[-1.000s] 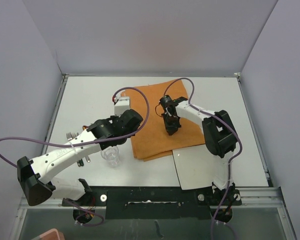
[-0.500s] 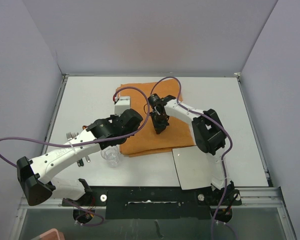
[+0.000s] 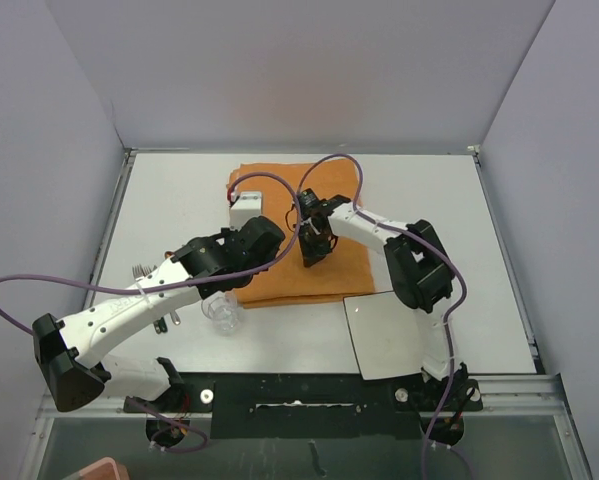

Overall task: Set the dinner table for one person
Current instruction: Flatten out the napkin at the center of the board.

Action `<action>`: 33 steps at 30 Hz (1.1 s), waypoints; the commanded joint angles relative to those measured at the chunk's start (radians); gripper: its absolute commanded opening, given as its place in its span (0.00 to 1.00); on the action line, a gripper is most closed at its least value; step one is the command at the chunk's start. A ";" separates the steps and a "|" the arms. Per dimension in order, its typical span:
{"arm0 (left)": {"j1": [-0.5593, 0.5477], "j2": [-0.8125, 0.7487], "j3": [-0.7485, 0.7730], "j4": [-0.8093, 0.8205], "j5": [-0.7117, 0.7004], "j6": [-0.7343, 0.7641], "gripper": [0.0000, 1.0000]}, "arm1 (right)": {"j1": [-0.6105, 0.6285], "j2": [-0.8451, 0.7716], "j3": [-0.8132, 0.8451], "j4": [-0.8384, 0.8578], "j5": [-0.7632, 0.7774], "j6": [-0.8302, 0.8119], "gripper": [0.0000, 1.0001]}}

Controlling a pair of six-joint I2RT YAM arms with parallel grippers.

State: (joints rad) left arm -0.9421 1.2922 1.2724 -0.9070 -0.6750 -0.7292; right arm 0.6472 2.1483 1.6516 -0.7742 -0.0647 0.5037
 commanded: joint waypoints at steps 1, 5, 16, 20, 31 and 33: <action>-0.006 -0.008 0.027 0.004 0.016 -0.009 0.00 | -0.047 -0.093 -0.120 -0.010 0.099 0.022 0.00; -0.008 -0.029 0.018 -0.014 0.017 -0.021 0.00 | -0.106 -0.146 -0.167 -0.025 0.140 0.040 0.00; -0.010 -0.014 0.004 0.005 0.000 0.010 0.00 | -0.089 -0.252 -0.146 0.135 0.093 -0.036 0.00; -0.009 0.022 0.003 0.041 0.004 0.017 0.00 | -0.084 -0.299 -0.088 0.183 0.030 -0.083 0.00; 0.304 0.311 -0.011 0.318 0.283 0.023 0.00 | -0.165 -0.487 -0.173 0.269 0.202 -0.242 0.00; 0.355 0.440 0.081 0.310 0.324 0.011 0.00 | -0.178 -0.528 -0.217 0.284 0.233 -0.263 0.00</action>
State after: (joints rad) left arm -0.6731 1.5494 1.2228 -0.6998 -0.4896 -0.7124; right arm 0.5083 1.7180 1.5032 -0.5499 0.0666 0.3092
